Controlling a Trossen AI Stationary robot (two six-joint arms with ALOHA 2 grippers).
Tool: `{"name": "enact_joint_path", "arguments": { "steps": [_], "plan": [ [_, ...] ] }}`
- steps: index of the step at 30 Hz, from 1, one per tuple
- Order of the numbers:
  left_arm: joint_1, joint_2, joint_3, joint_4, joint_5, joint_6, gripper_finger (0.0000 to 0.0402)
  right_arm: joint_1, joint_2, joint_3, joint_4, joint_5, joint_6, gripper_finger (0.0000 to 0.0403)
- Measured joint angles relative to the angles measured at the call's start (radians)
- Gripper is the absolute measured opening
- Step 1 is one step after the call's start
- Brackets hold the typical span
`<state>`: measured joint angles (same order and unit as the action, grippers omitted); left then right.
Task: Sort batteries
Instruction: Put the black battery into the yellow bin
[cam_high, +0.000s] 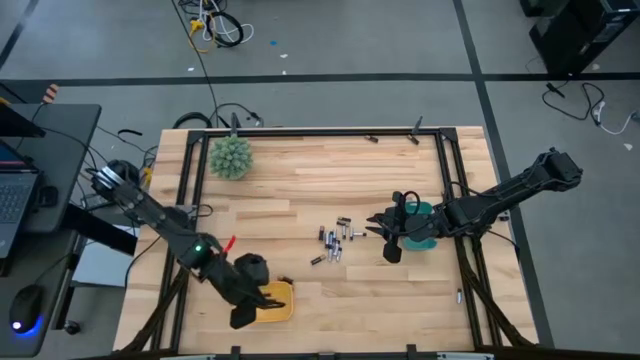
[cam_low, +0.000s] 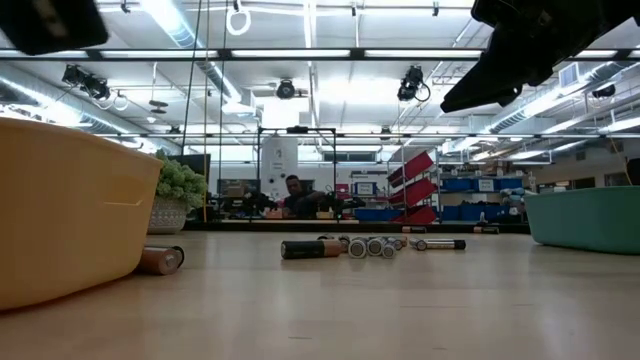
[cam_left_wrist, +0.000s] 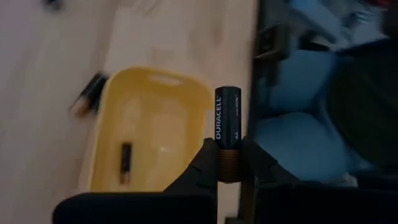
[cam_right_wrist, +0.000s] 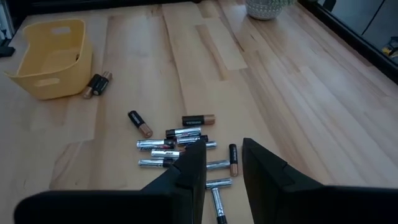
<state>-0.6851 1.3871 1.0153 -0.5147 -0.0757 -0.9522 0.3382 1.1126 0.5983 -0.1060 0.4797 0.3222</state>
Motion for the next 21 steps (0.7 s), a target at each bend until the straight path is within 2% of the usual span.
{"name": "enact_joint_path", "arguments": {
  "steps": [5,15,21],
  "plan": [
    [-0.054,0.048,0.000,-0.050,-0.042,-0.126,0.0017,0.000,0.000,0.000,-0.001,0.000,-0.026,0.0090],
    [-0.086,0.190,0.000,-0.073,-0.029,-0.161,0.0018,0.000,0.000,0.000,-0.001,0.000,-0.065,0.0090],
    [-0.088,0.216,0.000,-0.081,-0.007,-0.164,0.0023,0.000,0.000,0.000,-0.001,0.000,-0.056,0.0090]
  ]
}}
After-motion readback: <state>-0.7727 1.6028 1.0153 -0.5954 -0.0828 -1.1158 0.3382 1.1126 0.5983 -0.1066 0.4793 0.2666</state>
